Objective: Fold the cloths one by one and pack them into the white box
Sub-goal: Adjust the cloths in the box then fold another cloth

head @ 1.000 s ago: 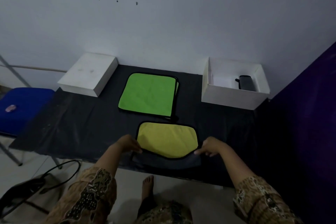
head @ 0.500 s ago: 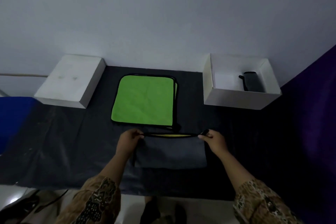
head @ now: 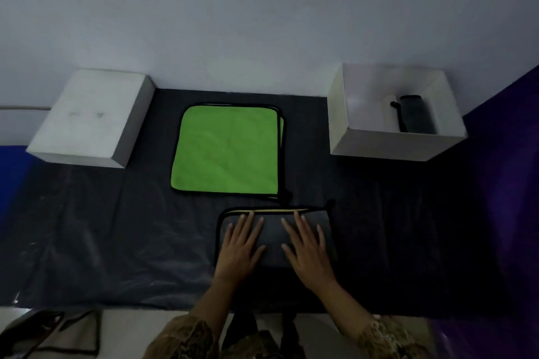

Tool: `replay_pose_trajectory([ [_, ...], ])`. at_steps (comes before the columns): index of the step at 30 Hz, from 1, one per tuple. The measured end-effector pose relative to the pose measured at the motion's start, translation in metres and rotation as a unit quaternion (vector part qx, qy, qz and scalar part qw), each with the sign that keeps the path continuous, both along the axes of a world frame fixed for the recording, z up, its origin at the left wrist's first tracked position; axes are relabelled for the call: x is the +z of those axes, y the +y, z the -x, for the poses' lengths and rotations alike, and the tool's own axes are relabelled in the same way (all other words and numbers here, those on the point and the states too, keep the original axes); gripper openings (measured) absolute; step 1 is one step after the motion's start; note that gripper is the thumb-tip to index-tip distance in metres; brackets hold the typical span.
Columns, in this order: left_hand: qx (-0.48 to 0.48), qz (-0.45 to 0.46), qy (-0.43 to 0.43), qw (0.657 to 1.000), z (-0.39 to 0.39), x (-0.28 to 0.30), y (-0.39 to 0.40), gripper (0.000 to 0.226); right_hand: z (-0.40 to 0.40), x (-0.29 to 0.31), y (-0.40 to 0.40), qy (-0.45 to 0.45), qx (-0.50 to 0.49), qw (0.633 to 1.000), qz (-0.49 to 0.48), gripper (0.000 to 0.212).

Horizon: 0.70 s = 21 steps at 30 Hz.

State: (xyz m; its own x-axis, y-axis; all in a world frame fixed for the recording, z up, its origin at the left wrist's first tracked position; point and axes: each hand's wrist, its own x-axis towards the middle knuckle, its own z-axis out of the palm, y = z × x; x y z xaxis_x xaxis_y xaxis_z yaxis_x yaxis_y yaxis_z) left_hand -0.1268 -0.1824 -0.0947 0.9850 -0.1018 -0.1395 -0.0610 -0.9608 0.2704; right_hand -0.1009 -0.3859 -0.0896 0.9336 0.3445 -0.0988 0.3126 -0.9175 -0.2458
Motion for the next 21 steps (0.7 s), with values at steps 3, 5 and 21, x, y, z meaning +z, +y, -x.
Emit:
replay_pose_trajectory([
  [3, 0.009, -0.032, 0.021, 0.999, 0.000, -0.002, 0.009, 0.063, -0.003, 0.002, -0.008, -0.007, 0.016, 0.999, 0.029, 0.058],
  [5, 0.006, -0.033, 0.040, 0.999, -0.002, 0.002, 0.009, 0.064, -0.008, 0.006, -0.015, -0.017, -0.022, 0.999, 0.017, 0.055],
  [21, 0.075, 0.260, 0.116, 0.956, -0.009, 0.052, -0.104, 0.041, -0.003, 0.046, -0.086, 0.246, -0.370, 0.853, -0.275, 0.052],
])
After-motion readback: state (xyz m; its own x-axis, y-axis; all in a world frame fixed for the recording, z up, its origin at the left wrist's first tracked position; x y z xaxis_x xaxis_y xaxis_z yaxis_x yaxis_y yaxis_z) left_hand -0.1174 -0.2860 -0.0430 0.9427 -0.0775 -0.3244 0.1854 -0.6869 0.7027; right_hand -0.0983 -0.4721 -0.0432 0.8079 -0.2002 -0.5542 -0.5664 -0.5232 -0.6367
